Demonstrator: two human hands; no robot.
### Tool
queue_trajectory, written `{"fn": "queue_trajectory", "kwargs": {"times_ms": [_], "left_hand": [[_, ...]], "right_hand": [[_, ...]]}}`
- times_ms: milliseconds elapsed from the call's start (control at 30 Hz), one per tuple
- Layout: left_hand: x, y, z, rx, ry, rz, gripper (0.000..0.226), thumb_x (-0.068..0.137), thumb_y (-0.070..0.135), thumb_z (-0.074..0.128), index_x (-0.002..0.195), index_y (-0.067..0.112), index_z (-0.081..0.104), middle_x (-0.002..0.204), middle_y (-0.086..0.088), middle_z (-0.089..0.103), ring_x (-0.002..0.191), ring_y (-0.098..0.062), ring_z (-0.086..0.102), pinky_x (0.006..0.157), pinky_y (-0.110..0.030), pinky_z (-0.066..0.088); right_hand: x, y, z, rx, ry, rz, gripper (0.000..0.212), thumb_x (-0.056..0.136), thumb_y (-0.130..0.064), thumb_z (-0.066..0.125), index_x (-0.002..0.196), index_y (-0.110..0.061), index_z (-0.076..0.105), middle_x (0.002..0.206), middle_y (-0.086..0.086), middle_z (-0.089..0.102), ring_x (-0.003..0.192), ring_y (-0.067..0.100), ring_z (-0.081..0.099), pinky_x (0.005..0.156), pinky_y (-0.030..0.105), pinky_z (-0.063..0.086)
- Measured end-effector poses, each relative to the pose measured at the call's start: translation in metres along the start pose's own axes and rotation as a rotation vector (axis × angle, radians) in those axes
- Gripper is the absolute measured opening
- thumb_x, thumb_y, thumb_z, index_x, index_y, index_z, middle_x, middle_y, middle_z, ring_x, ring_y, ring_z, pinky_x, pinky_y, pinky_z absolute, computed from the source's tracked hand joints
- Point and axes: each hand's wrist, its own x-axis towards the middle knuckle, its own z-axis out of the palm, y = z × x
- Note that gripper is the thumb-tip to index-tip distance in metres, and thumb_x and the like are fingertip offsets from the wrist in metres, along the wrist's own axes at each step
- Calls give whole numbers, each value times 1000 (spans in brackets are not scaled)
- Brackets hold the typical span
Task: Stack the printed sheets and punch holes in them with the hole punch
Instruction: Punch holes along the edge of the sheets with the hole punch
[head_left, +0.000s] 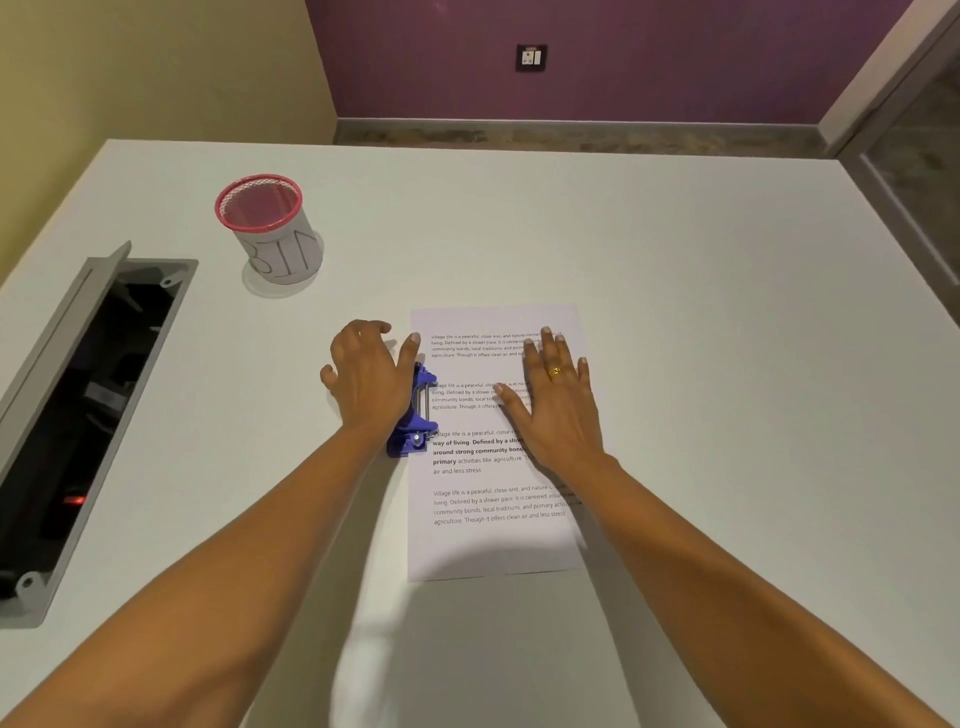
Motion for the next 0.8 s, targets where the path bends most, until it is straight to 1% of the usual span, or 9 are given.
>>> {"fn": "queue_trajectory", "kwargs": {"times_ms": [133,333,500,667,800], "left_hand": [[-2,-2,2,-10,-12,17,43,92,40,46,122,10,48,133,-9,44,129,-27,34,100,-47,29],[1,-2,2,-46,-24,12,43,93,40,44,123,10,48,135,-8,42,129,-26,34,100,-46,28],[7,1,3,-50,-26,11,41,93,40,42,122,11,48,134,-8,42,129,-26,34,101,-47,27],[8,3,10,-66,-37,-26,42,94,42,40,122,12,48,133,-6,44,131,-25,33,102,-48,26],[10,1,14,-52,-42,-21,43,93,44,40,122,13,48,132,-5,46,133,-24,30,105,-51,21]], "right_hand": [[3,-1,10,-13,-42,9,72,91,-58,27,148,-16,13,158,5,3,146,18,-2,117,37,-7],[2,4,18,-79,-42,33,76,89,-63,21,147,-14,13,158,5,9,146,17,1,116,36,-7],[1,3,19,-95,-35,38,75,89,-63,19,148,-16,13,158,4,9,146,17,2,117,38,-4],[1,2,19,-111,-35,40,74,90,-62,19,148,-17,12,158,4,9,146,17,2,118,39,-3],[1,2,19,-120,-37,43,74,90,-62,19,148,-18,12,158,4,9,146,18,3,118,40,-2]]}}
